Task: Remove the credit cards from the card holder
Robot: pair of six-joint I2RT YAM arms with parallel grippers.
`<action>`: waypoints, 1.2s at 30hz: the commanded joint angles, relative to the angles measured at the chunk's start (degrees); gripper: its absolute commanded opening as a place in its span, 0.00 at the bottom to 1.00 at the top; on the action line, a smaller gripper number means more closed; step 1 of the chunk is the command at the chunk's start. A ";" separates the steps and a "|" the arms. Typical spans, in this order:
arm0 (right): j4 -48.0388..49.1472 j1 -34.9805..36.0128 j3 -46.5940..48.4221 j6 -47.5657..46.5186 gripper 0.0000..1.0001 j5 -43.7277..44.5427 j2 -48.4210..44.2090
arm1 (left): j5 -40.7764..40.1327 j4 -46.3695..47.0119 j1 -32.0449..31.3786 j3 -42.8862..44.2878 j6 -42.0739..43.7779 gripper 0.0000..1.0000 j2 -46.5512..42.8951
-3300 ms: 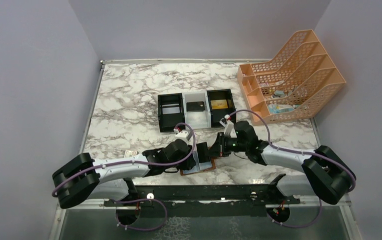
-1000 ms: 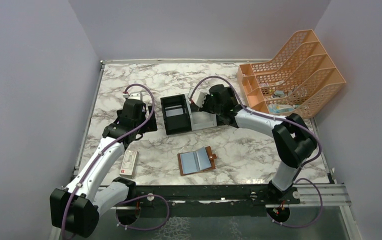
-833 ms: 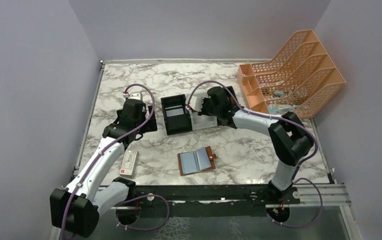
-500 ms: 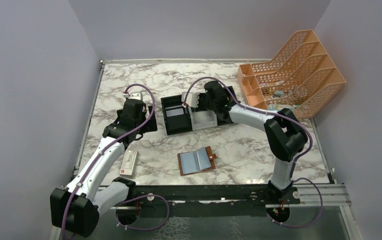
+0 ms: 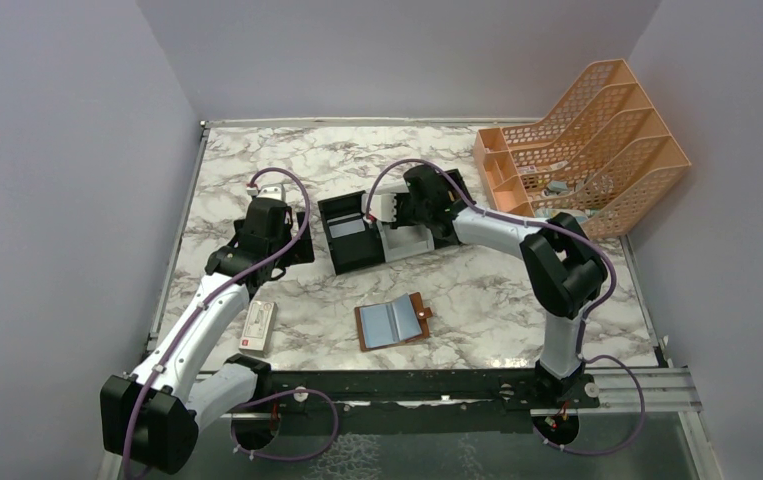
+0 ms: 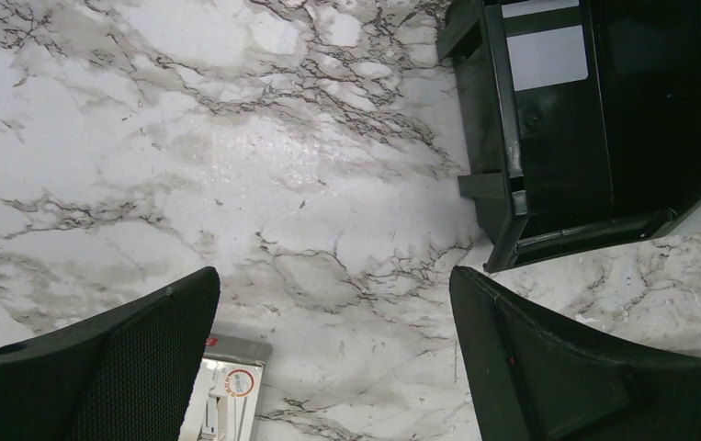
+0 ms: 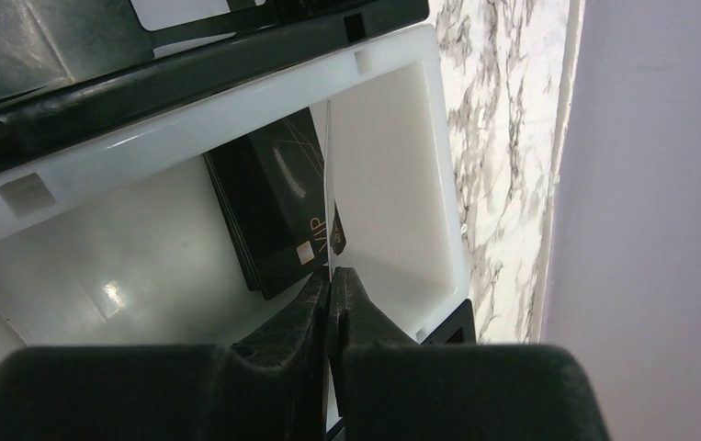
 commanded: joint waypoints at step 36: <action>3.39 -0.19 1.56 -5.60 0.20 -0.08 5.62 | 2.39 0.83 0.20 -0.78 1.74 0.99 1.02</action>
